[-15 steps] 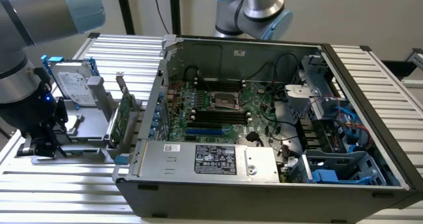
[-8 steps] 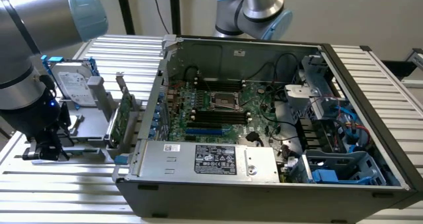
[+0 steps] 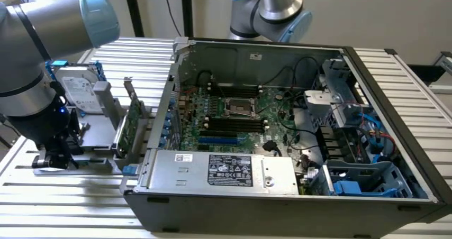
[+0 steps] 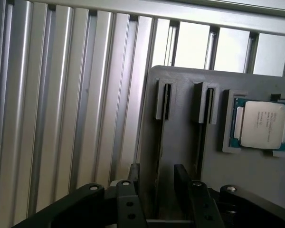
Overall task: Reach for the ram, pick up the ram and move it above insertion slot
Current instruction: 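Pick up the ram and move it above insertion slot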
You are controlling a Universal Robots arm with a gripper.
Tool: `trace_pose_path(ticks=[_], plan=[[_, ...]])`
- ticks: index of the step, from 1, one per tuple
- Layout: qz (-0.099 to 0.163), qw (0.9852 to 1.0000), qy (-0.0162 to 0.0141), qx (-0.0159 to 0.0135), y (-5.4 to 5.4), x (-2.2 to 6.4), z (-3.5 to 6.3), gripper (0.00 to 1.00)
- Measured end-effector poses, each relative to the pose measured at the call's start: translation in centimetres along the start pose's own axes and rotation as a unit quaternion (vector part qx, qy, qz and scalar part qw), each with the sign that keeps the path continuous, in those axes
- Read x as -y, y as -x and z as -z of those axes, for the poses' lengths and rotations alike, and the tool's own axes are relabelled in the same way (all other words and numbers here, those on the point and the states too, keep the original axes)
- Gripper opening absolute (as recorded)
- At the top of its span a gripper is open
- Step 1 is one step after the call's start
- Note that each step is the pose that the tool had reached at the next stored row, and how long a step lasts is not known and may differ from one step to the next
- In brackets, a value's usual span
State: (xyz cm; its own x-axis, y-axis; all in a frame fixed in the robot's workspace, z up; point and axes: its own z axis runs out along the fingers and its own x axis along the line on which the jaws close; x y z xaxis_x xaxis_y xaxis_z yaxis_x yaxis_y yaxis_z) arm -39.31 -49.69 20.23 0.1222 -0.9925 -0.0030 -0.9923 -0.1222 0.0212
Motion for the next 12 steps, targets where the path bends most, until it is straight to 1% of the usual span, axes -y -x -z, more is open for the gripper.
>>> trace_pose_path(ticks=[5,7,9,10,11,12], plan=[[0.0,1.0,0.0002,0.0,0.07,0.01,-0.15,0.42],[0.0,1.0,0.0003,0.0,0.07,0.01,-0.27,0.4],[0.0,1.0,0.0005,-0.0001,0.07,0.01,-0.33,0.27],[0.0,1.0,0.0006,-0.0001,0.07,0.01,-0.34,0.27],[0.0,1.0,0.0007,-0.0001,0.07,0.01,-0.34,0.22],[0.0,1.0,0.0007,0.0,0.07,0.01,-0.34,0.22]])
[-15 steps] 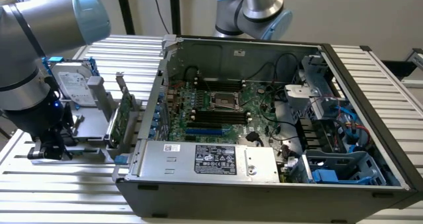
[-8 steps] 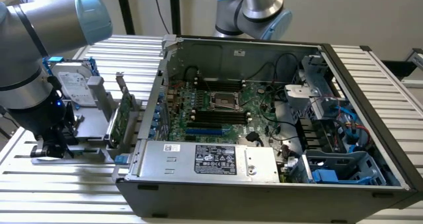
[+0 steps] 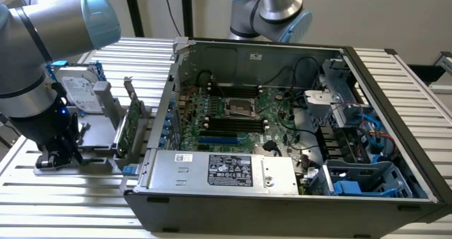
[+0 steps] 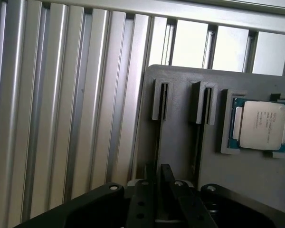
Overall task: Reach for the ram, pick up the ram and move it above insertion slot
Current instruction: 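Pick up the ram and move it above insertion slot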
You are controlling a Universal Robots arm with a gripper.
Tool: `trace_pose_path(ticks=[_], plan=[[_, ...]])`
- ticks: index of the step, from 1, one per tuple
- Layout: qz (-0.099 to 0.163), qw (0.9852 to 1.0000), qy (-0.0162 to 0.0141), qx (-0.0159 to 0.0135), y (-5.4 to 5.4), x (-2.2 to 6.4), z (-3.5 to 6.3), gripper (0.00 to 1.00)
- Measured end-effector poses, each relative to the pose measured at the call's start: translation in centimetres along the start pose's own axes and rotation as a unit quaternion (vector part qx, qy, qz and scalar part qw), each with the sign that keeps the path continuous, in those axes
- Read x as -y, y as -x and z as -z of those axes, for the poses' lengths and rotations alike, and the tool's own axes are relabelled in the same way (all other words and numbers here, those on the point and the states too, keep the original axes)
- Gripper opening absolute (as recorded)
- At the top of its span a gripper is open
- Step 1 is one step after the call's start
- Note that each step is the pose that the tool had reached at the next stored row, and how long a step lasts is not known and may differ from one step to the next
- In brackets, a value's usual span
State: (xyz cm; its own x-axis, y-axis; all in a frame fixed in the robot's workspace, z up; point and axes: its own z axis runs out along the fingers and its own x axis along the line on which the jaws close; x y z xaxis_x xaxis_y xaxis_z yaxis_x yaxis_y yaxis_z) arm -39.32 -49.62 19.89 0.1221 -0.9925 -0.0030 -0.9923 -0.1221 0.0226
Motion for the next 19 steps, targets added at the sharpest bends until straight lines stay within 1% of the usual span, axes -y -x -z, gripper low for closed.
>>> trace_pose_path(ticks=[1,2,6,13,16,19], plan=[[0.0,1.0,0.0,0.0,0.0,0.0,-0.01,0.16],[-0.001,1.0,0.0001,0.0001,0.0,0.0,-0.01,0.13],[-0.008,1.0,0.0012,0.0004,0.0,0.01,-0.02,0.13],[-0.036,0.9994,0.0022,0.0008,0.01,0.02,-0.01,0.13],[-0.039,0.9992,0.0022,0.0009,0.04,0.02,0.08,0.13],[-0.04,0.9992,0.0022,0.0009,0.05,0.01,0.4,0.13]])
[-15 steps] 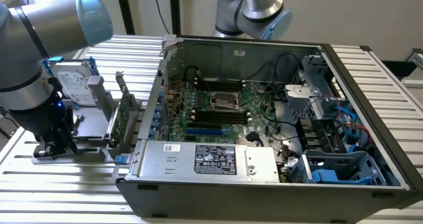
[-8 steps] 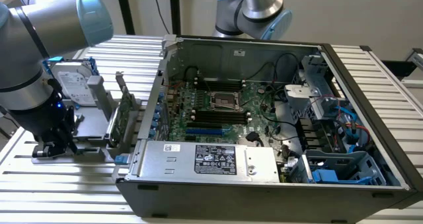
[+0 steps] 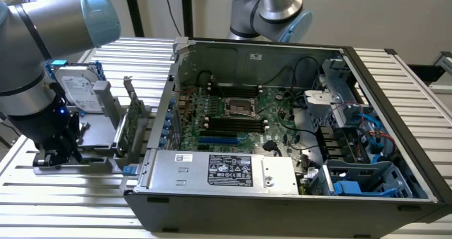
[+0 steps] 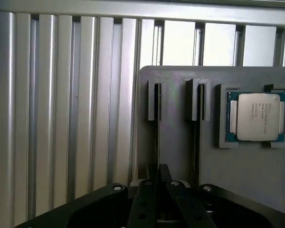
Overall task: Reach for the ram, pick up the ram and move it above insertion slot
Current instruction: 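Pick up the ram and move it above insertion slot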
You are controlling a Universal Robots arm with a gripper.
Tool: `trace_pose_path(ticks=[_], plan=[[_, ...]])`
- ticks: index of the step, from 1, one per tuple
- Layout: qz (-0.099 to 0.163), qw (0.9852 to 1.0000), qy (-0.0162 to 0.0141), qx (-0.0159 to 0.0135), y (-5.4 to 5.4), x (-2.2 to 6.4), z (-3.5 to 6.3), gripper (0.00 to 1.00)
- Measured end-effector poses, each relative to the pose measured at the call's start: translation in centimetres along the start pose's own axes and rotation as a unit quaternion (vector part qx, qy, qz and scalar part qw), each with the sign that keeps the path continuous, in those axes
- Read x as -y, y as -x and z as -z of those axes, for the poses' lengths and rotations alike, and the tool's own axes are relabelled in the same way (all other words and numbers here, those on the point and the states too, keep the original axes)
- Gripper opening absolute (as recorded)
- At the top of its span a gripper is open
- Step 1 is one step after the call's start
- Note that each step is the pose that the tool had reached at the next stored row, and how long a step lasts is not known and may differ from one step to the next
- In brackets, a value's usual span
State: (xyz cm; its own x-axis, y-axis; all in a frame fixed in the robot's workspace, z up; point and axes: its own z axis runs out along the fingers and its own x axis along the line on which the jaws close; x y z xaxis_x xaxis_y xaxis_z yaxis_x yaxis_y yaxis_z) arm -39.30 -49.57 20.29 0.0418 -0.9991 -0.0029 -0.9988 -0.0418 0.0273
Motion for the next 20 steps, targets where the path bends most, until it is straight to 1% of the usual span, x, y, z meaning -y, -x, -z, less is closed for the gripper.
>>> trace_pose_path(ticks=[5,10,14,20], plan=[[-0.001,1.0,0.0001,0.0,0.0,-0.02,0.73,0.13],[-0.002,1.0,0.0,0.0001,0.1,-0.05,1.86,0.13],[-0.002,1.0,0.0,0.0001,0.1,-0.09,3.2,0.13],[-0.002,1.0,0.0,-0.0001,0.2,-0.16,5.95,0.13]])
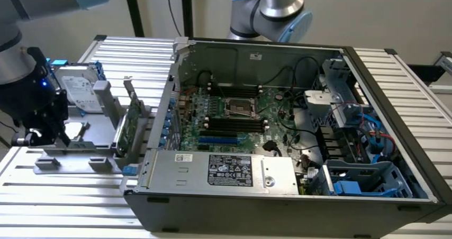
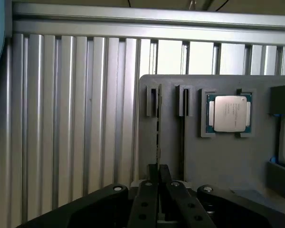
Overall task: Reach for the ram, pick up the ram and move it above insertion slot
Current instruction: 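Pick up the ram and move it above insertion slot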
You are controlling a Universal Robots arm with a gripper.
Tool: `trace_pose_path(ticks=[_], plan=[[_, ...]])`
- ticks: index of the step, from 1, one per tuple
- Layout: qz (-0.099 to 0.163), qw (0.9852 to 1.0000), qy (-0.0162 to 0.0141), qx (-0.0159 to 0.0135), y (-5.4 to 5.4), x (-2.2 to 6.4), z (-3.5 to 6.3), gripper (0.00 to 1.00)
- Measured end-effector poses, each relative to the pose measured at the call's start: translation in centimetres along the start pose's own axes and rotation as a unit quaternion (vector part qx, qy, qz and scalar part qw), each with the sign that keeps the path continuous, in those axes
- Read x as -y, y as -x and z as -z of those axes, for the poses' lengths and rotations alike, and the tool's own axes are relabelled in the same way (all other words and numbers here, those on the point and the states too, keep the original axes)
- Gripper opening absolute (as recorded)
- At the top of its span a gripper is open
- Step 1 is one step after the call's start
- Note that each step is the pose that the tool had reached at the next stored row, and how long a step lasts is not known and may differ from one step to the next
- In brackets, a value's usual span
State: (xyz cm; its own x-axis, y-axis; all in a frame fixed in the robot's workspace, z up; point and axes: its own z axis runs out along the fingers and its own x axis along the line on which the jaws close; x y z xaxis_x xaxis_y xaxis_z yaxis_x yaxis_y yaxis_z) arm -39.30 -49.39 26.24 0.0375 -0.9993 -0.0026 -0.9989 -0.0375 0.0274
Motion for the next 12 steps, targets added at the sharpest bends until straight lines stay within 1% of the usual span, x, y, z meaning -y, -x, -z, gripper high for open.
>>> trace_pose_path(ticks=[7,12], plan=[[0.0,1.0,0.0,0.0,0.0,0.01,3.16,0.13],[0.002,1.0,-0.0001,0.0,0.1,0.61,5.46,0.13]])
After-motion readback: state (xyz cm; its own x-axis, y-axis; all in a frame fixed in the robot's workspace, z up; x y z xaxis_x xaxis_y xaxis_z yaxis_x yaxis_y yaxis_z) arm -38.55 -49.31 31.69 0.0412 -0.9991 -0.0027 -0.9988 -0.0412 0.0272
